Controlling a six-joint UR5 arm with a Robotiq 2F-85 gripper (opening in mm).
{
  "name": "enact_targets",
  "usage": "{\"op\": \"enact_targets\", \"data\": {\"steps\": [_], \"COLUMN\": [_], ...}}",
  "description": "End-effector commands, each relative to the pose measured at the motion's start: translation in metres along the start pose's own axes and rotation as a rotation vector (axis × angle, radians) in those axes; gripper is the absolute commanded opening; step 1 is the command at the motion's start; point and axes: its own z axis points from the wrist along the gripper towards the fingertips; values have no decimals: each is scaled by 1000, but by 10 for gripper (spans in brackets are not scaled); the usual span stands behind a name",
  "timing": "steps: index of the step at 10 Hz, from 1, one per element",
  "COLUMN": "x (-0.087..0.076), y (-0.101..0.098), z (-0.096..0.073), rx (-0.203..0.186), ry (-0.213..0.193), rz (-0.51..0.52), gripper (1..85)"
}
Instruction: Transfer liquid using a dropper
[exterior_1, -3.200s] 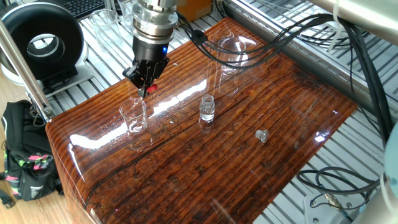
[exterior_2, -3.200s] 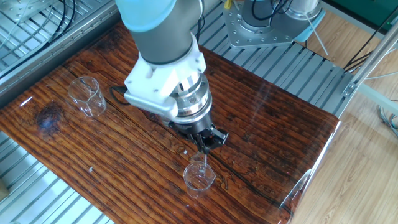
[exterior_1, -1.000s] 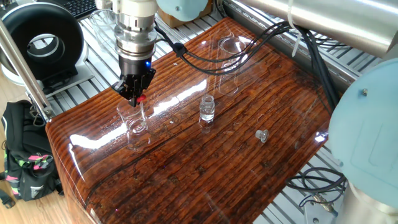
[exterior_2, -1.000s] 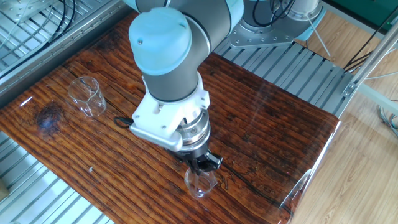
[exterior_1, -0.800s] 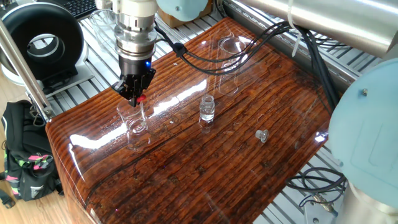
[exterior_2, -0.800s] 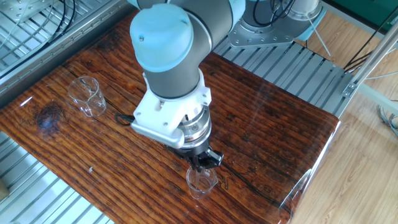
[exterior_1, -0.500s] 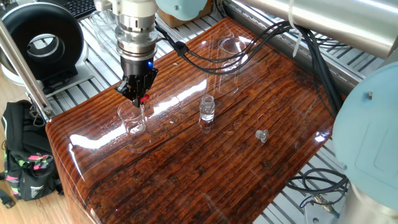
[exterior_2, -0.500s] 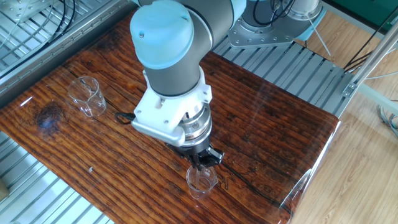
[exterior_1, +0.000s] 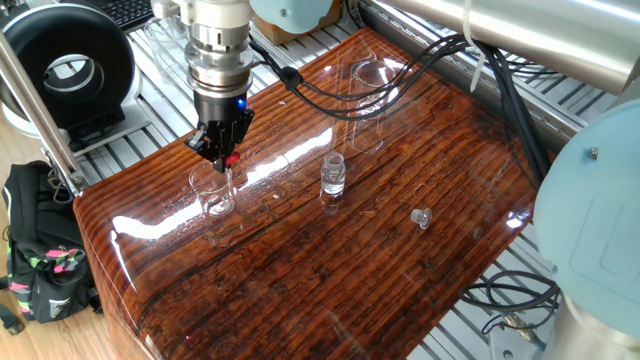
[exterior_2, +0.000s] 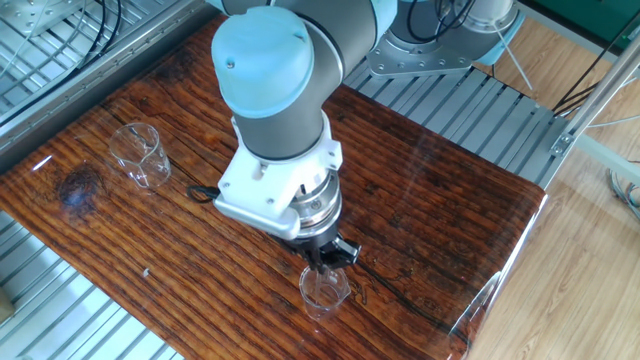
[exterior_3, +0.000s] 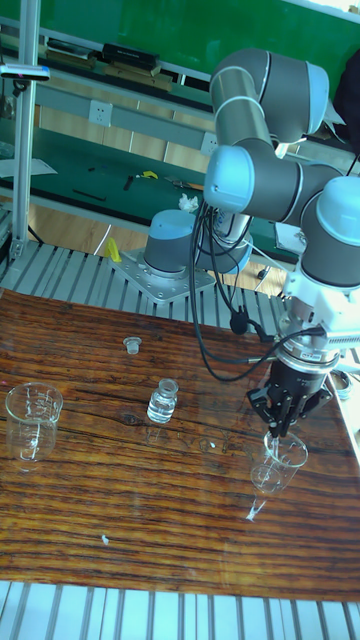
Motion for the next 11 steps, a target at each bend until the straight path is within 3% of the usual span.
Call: {"op": "enact_targets", "data": {"steps": [1,7,11], "x": [2,3,1], "y": [0,-1,-2], "z": [1,1,2], "rx": [4,9,16], "ry": [9,12,3], "rz": [1,-19,-45], "gripper": [20,33,130]}}
